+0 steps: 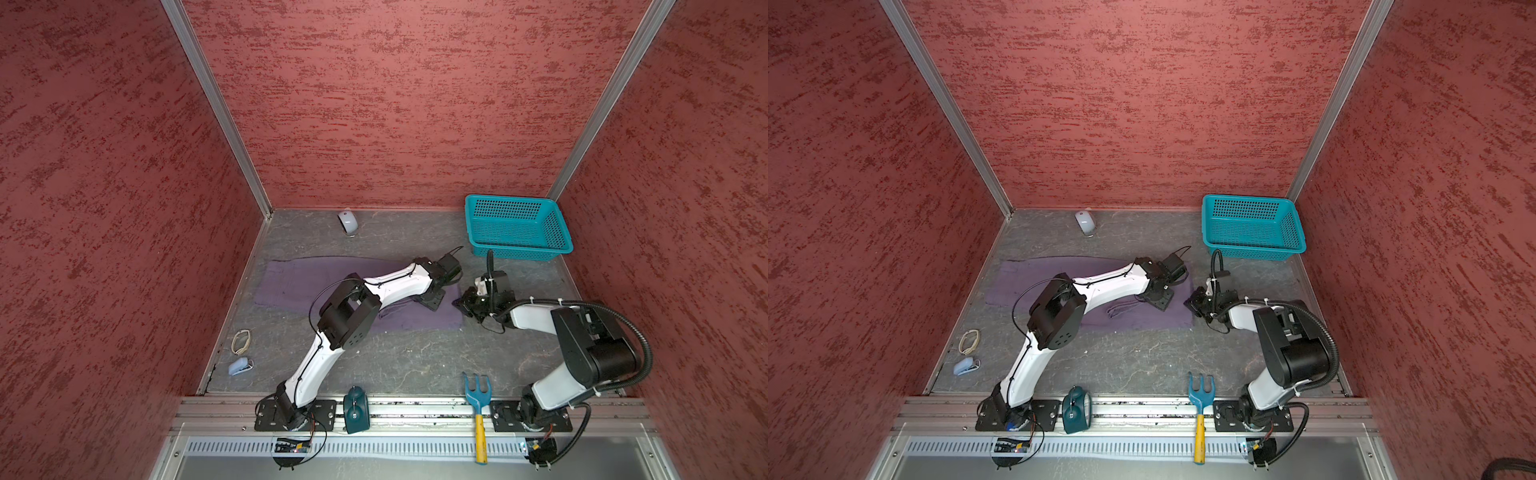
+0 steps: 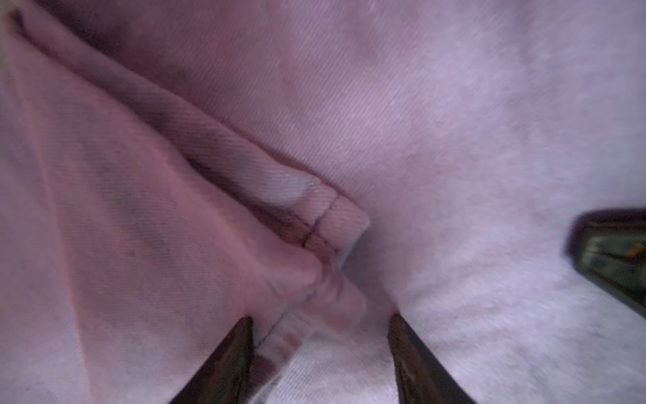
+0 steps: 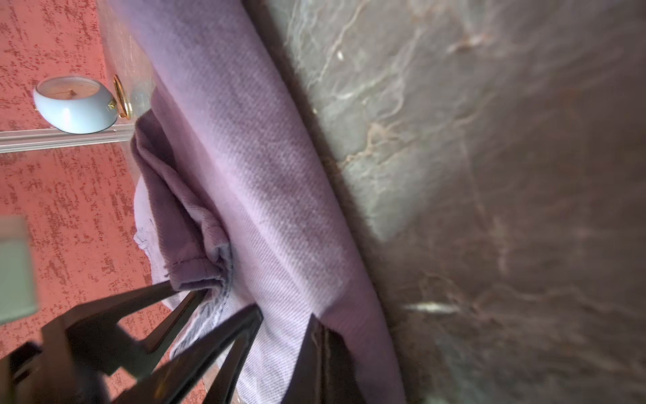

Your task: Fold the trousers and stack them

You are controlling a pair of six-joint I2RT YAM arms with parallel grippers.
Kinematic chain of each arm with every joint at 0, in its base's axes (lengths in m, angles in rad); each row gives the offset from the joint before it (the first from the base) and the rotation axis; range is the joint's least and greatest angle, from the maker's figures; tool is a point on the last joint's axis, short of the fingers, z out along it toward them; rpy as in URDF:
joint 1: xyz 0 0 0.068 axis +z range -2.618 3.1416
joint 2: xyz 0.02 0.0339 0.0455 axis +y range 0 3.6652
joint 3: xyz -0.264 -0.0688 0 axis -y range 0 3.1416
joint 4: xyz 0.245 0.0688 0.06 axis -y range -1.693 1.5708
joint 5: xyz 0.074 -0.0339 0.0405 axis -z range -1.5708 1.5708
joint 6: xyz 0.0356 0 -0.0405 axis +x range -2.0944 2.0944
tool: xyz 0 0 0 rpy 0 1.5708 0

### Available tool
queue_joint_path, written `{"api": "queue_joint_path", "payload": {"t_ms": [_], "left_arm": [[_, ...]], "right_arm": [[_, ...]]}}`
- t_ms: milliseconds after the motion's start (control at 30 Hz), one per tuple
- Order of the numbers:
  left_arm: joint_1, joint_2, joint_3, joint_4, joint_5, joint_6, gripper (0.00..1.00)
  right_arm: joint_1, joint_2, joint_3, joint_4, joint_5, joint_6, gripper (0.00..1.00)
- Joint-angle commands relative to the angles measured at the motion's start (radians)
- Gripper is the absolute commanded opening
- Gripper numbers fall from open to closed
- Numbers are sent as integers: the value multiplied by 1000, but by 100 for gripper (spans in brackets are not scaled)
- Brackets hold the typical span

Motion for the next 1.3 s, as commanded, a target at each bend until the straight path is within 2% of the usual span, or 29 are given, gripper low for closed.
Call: {"api": "queue_joint_path", "payload": {"t_ms": [0, 100, 233, 333, 467, 633, 667, 700, 733, 800, 833, 867, 967, 1033, 1267], "left_arm": [[26, 26, 20, -13, -21, -17, 57], [43, 25, 23, -7, -33, -32, 48], [69, 23, 29, -3, -32, -60, 13], [95, 13, 26, -6, -17, -76, 0], [160, -47, -7, 9, 59, -98, 0], [342, -182, -120, 99, 276, -165, 0], [386, -209, -147, 121, 316, -182, 2], [427, -234, -177, 139, 351, -200, 9], [475, -255, -205, 158, 379, -216, 19], [555, -302, -276, 207, 437, -259, 44], [588, -318, -304, 224, 462, -278, 53], [623, -340, -333, 241, 489, -300, 57], [686, -407, -421, 284, 523, -339, 59], [690, -451, -462, 287, 518, -326, 59], [595, -545, -614, 243, 563, -292, 57]], "right_arm": [[-12, -1, -18, 3, 8, -8, 0], [-17, 8, -18, 7, -1, -9, 0], [-21, 27, -24, 26, -23, 3, 0], [-23, 31, -41, 49, -32, 17, 0], [-24, 25, -62, 55, -35, 19, 0], [-26, 4, -78, 48, -27, 25, 0], [-25, -3, -80, 48, -23, 27, 0], [-26, -9, -81, 46, -19, 26, 0], [-26, -15, -79, 42, -16, 24, 0], [-25, -24, -72, 31, -14, 17, 0], [-25, -28, -67, 24, -13, 13, 0], [-25, -34, -64, 19, -14, 10, 0], [-26, -53, -62, 11, -12, 7, 0], [-25, -71, -59, -11, -4, -6, 0], [-25, -141, 19, -224, 101, -121, 0]]}}
